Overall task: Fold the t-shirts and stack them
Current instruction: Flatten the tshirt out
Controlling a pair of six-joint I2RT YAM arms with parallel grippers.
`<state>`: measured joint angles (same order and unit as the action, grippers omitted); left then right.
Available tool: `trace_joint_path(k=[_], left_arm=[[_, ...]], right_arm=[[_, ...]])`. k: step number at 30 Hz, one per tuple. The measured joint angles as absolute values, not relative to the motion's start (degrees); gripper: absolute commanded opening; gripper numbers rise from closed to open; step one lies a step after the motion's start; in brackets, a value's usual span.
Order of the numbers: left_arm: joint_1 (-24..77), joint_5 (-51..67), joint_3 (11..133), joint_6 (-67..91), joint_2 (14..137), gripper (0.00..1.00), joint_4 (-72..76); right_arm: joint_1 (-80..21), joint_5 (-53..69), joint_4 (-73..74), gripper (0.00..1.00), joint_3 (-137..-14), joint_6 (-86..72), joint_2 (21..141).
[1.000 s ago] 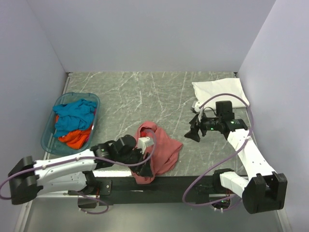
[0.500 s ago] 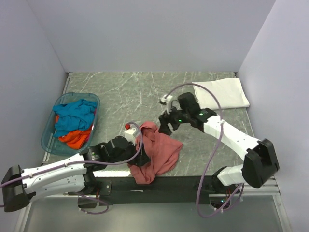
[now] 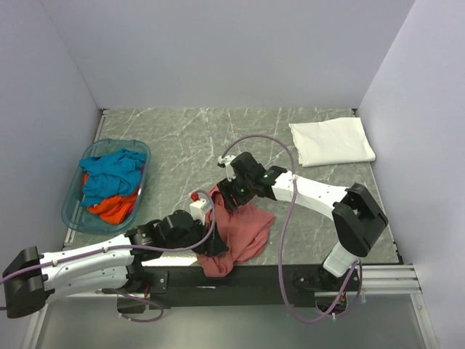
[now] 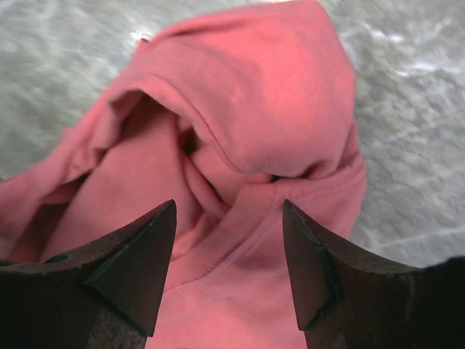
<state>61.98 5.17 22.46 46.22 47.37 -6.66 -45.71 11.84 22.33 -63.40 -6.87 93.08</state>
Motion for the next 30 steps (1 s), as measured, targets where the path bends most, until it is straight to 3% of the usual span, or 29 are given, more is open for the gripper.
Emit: trace_joint_path(k=[8, 13, 16, 20, 23, 25, 30], left_arm=[[62.0, 5.4, 22.5, 46.2, 54.3, 0.55, -3.3], [62.0, 5.5, 23.4, 46.2, 58.5, 0.46, -3.2], [62.0, 5.8, 23.9, 46.1, 58.8, 0.35, -3.0], [62.0, 6.6, 24.3, 45.7, 58.5, 0.18, -2.4], [62.0, 7.1, 24.4, 45.3, 57.6, 0.08, -1.5], [62.0, 7.6, 24.5, 45.0, 57.0, 0.01, -1.0], [62.1, 7.9, 24.8, 44.0, 55.7, 0.00, -1.2]], right_arm=[[-47.7, 4.4, 23.5, 0.60, -63.4, -7.6, 93.3], [-47.8, 2.6, 23.9, 0.51, -63.8, -7.6, 94.1], [-47.8, 2.6, 24.4, 0.41, -64.4, -7.4, 95.2], [-47.9, 3.1, 25.4, 0.13, -64.8, -6.9, 95.7], [-47.9, 3.8, 26.7, 0.01, -65.9, -6.3, 95.7], [-47.9, 4.3, 27.4, 0.00, -67.3, -5.7, 95.7], [-47.9, 5.3, 29.5, 0.00, -71.6, -4.0, 95.6]])
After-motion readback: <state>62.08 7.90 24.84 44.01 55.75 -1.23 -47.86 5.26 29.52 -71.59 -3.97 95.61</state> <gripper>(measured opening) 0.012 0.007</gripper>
